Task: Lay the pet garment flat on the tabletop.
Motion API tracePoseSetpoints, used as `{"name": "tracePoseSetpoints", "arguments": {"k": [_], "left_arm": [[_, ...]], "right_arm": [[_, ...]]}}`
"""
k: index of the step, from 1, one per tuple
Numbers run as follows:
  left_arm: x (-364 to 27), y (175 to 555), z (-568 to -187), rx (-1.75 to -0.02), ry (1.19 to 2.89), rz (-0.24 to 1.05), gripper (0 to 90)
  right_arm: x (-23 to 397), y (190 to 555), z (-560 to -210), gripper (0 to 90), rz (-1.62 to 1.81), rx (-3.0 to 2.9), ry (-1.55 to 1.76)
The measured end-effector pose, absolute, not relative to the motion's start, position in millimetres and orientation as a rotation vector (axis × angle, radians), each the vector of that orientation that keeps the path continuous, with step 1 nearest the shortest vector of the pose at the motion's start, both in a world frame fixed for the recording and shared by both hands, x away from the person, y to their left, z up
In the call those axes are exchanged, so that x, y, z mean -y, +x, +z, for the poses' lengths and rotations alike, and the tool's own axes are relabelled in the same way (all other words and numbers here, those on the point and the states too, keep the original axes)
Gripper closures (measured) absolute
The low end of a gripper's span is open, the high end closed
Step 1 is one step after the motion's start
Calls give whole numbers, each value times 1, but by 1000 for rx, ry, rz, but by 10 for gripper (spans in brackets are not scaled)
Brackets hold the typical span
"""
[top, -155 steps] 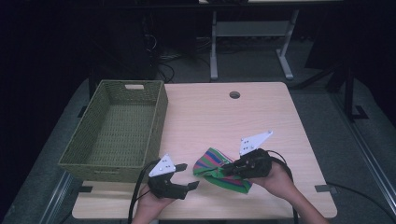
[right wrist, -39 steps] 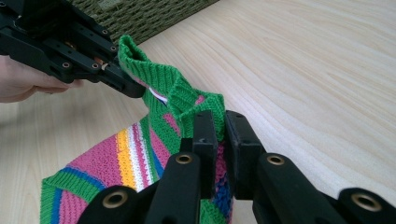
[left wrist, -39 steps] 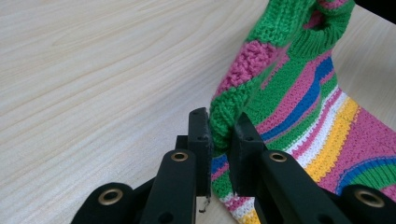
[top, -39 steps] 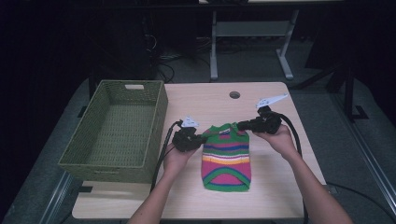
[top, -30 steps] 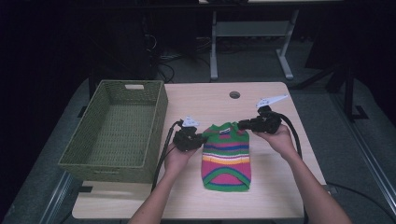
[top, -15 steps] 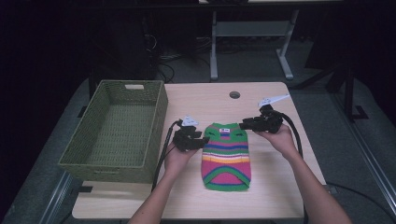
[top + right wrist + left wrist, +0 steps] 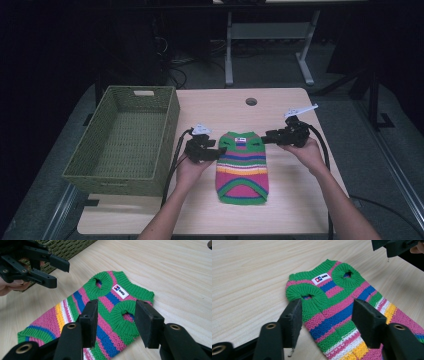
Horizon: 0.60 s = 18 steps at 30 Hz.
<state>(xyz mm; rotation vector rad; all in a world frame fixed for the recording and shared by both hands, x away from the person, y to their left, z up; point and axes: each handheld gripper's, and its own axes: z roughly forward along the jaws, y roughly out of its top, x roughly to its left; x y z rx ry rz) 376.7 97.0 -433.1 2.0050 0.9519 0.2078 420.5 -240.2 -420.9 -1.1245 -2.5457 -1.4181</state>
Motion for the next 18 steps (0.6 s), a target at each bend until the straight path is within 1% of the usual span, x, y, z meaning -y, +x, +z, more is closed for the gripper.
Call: {"name": "tracePoseSetpoints", "arguments": {"k": [4, 5, 6, 9, 14, 18], "left_arm": [[-96, 376, -433, -954, 2016, 210, 342], [-97, 376, -433, -957, 2016, 207, 342], [-97, 375, -433, -967, 2006, 203, 321], [-99, 375, -435, -978, 2004, 205, 296], [-102, 373, -438, -996, 2003, 199, 274], [-104, 373, -440, -1005, 2004, 189, 254]], "right_arm": [[242, 418, -422, 513, -1415, 2548, -1127], [243, 418, -422, 508, -1414, 2555, -1123], [246, 417, -423, 501, -1413, 2552, -1126], [247, 415, -424, 480, -1404, 2563, -1134], [249, 413, -424, 464, -1384, 2571, -1136], [250, 412, -423, 431, -1362, 2574, -1138]]}}
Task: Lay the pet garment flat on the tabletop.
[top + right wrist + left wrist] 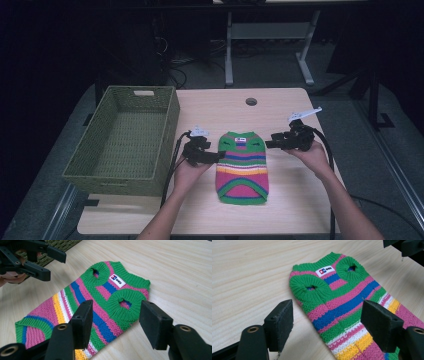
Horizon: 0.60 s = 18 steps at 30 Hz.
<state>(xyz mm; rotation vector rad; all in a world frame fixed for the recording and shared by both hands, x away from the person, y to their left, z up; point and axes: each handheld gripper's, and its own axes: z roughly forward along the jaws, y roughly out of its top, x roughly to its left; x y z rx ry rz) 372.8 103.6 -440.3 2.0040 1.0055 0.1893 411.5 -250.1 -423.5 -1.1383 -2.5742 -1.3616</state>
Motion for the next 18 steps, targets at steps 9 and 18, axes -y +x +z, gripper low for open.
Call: {"name": "tracePoseSetpoints", "arguments": {"k": [9, 18], "left_arm": [[-106, 366, -438, -996, 2001, 188, 246], [-104, 356, -435, -958, 2035, 206, 246]], "right_arm": [[251, 405, -422, 352, -1342, 2593, -1138], [255, 395, -426, 317, -1317, 2605, -1136]]}}
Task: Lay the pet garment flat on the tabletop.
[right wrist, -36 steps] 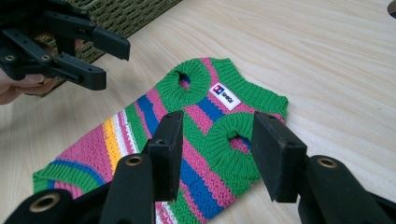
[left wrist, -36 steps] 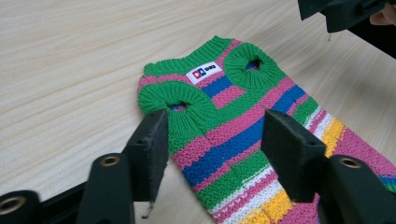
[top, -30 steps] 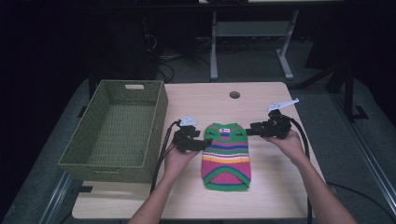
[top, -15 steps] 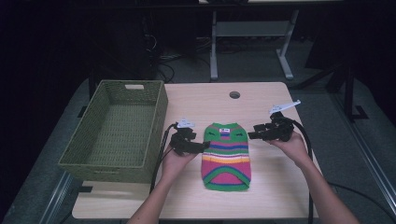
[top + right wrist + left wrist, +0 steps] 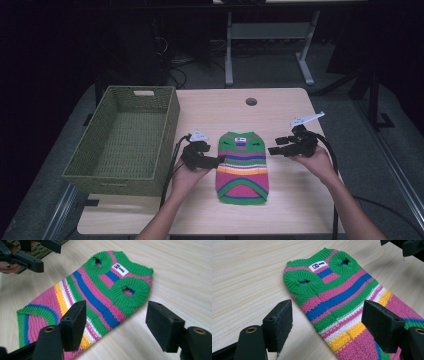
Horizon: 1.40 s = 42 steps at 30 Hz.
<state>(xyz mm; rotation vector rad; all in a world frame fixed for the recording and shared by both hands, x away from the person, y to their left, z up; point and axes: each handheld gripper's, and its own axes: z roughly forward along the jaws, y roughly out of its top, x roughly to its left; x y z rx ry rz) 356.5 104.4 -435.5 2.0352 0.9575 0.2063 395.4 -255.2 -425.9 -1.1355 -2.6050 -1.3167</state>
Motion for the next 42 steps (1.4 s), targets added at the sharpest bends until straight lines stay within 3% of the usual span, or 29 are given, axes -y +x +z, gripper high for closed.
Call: {"name": "tracePoseSetpoints", "arguments": {"k": [42], "left_arm": [[-117, 318, -436, -895, 2023, 210, 204]], "right_arm": [[295, 344, -442, 277, -1340, 2597, -1159]]}}
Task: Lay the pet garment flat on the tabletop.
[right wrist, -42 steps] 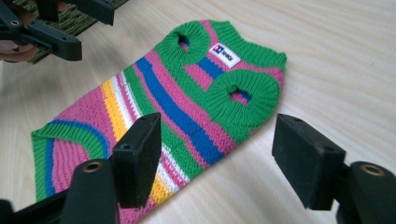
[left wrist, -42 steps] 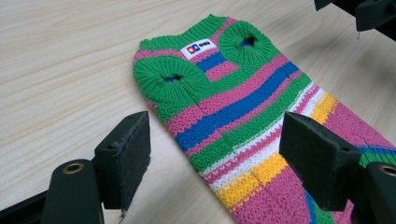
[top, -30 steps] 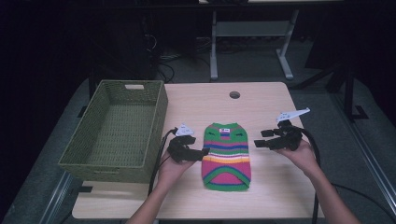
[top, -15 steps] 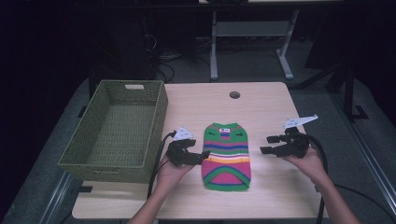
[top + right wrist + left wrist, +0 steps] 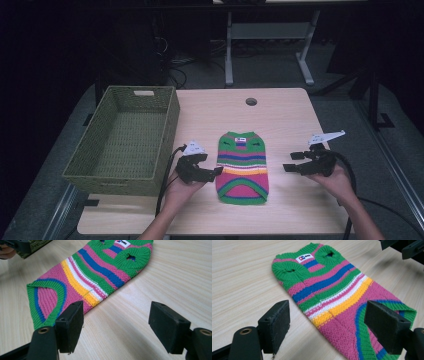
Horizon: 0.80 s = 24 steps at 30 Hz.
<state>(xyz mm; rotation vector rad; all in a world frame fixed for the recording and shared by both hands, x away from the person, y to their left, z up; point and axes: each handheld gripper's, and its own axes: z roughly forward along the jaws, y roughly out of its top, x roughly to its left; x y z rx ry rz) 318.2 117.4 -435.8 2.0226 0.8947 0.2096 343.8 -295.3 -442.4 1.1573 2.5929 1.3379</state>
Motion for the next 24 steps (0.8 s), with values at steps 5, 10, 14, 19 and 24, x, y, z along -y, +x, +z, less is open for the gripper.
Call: {"name": "tracePoseSetpoints", "arguments": {"k": [5, 10, 14, 19, 24], "left_arm": [[-122, 314, -438, -889, 2036, 221, 203], [-125, 309, -441, -901, 2024, 215, 204], [-128, 305, -443, -899, 2031, 211, 204], [-130, 301, -442, -886, 2043, 227, 204], [-133, 295, -443, -889, 2035, 207, 204]], "right_arm": [[297, 338, -443, 277, 1328, -2586, 1145], [301, 334, -442, 278, 1334, -2574, 1140], [302, 329, -441, 277, 1318, -2583, 1137], [302, 323, -442, 277, 1325, -2585, 1109], [304, 316, -445, 276, 1320, -2586, 1104]]}}
